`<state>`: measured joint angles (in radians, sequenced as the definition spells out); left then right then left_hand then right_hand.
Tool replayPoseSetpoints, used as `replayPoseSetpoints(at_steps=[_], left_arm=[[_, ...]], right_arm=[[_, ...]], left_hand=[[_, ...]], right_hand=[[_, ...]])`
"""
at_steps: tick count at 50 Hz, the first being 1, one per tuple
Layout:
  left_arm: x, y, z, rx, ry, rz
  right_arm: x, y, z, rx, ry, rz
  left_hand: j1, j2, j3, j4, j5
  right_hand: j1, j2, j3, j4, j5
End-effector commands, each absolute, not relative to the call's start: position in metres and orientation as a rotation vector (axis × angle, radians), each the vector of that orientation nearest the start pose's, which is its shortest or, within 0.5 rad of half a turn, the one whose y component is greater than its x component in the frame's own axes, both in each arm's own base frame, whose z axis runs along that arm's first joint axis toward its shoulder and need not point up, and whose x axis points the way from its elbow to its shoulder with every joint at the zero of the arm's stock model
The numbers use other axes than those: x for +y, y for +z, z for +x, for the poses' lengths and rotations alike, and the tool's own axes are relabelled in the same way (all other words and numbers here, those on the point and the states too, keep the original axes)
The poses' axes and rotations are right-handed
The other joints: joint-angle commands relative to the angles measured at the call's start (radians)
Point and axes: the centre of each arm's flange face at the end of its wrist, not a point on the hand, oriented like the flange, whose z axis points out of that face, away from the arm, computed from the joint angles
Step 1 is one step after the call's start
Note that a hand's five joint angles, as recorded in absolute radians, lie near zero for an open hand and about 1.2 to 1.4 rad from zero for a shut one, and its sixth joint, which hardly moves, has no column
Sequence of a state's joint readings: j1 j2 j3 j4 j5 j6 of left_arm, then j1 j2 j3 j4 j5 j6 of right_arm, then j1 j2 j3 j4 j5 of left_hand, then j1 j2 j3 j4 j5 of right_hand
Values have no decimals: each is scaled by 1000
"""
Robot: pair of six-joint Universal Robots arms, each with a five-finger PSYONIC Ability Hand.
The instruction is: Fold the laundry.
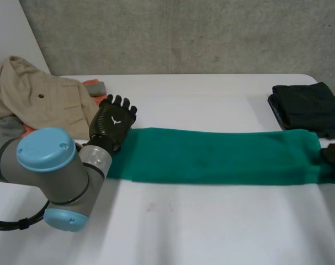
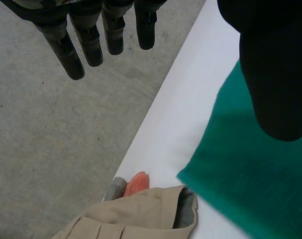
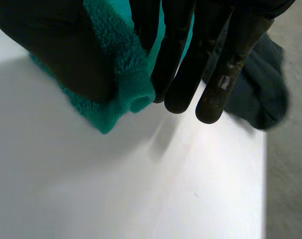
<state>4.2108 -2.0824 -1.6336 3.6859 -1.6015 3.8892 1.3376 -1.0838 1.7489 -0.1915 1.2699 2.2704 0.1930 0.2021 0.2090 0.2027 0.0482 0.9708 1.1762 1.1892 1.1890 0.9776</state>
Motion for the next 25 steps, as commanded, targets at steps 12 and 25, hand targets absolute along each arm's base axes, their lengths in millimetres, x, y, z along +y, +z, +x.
replayPoseSetpoints(at_steps=[12,25], left_arm=[[-269,189,-276,1715,-2068,1140],[-272,193,-265,1784,-2094,1048]], right_arm=[[-371,193,45,2688,-2207,-1482],[-260,196,299,1336,-2286,-1894]], left_hand=[[-18,-28,-34,-28,-48],[-18,-28,-34,-28,-48]], right_hand=[[426,220,207,207,244],[426,220,207,207,244]])
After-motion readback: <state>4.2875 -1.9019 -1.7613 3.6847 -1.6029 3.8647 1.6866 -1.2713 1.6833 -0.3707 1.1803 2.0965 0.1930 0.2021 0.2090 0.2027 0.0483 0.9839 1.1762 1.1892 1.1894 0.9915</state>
